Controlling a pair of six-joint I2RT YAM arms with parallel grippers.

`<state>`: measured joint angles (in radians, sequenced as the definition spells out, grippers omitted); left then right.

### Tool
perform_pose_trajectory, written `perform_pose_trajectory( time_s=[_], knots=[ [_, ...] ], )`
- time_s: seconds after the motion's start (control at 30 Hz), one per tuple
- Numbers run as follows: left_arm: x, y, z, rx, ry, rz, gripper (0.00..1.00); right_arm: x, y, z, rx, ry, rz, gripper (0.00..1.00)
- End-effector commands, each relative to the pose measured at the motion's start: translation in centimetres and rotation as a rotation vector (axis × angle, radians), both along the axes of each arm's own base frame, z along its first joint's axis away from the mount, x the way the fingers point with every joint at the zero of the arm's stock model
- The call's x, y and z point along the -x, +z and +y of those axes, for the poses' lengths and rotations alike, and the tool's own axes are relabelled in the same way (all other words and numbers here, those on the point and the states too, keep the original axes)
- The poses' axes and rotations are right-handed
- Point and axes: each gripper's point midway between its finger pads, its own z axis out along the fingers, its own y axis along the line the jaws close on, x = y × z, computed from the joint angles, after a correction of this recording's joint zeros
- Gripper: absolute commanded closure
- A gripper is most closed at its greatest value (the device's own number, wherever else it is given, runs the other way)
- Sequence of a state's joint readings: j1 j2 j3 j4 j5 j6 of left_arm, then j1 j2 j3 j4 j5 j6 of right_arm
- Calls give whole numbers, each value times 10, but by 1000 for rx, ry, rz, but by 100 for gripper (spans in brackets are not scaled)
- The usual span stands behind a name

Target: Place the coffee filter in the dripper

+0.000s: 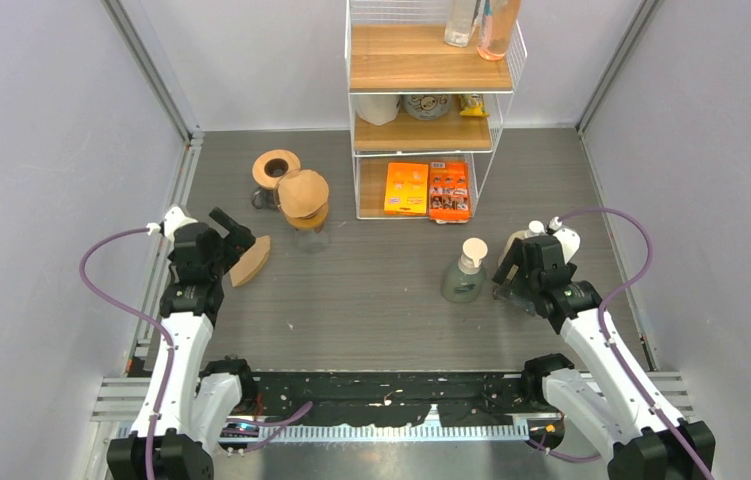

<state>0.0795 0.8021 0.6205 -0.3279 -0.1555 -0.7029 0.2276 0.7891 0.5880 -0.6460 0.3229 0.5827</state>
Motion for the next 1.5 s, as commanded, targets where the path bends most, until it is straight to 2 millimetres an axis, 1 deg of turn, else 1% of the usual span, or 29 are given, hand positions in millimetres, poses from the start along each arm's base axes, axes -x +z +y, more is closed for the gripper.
perform_pose_trajectory(
  time_s=[0.0, 0.1, 0.23, 0.37, 0.47, 0.5, 0.7, 0.83, 0.87, 1.0, 1.07, 1.1, 1.13, 1.17, 1.2, 1.3, 1.33, 1.37, 1.4, 1.43, 1.47],
  knots=[
    [-8, 17, -2, -5, -15, -72, 0, -11, -4, 3, -57, -7, -41, 13],
    [-10, 16, -2, -2, -17, -77, 1, -9, -8, 0, -52, -21, -31, 19],
    [-12, 13, -4, 7, -27, -64, 0, -8, -14, 0, -60, -32, -29, 35],
    [-13, 10, -5, 13, -26, -62, 0, -6, -20, 0, -73, -48, -14, 45],
    [-14, 10, -5, 17, -27, -62, 0, -6, -23, 0, -74, -54, -6, 51],
    [-14, 9, -5, 19, -26, -59, 0, -5, -23, 0, -72, -55, -4, 55],
    [-14, 9, -5, 21, -23, -56, 0, -2, -20, 2, -78, -37, 11, 69],
    [-15, 4, -7, 32, -26, -44, 0, -2, -11, 5, -94, -28, -9, 74],
    [-16, 4, -8, 37, -32, -40, 0, -1, -8, 6, -101, -21, -19, 75],
    [-17, 5, -10, 44, -43, -42, 0, 1, 9, 2, -85, -21, -45, 88],
    [-17, 6, -10, 43, -43, -47, 0, 1, 23, 0, -78, -24, -75, 91],
    [-17, 6, -10, 44, -43, -48, 0, 3, 26, 0, -77, -23, -81, 92],
    [-17, 7, -11, 46, -44, -50, 0, 2, 36, 0, -81, -18, -111, 92],
    [-18, 7, -11, 50, -48, -53, 0, 2, 40, 0, -82, -17, -119, 92],
    [-18, 7, -13, 56, -55, -53, 1, 1, 50, 0, -86, -14, -148, 92],
    [-21, 7, -17, 71, -74, -61, 0, 1, 72, 1, -91, 3, -203, 92],
    [-21, 8, -18, 73, -76, -63, 0, -1, 87, 0, -90, 4, -235, 93],
    [-22, 8, -18, 72, -75, -63, 0, -2, 96, -1, -87, 1, -259, 93],
    [-22, 7, -16, 68, -70, -61, 0, -3, 112, -2, -85, 2, -296, 93],
    [-22, 7, -16, 66, -67, -58, 1, -4, 122, -3, -82, -3, -321, 93],
    [-22, 6, -15, 64, -64, -49, 0, -6, 140, -3, -86, -2, -366, 93]
  ],
)
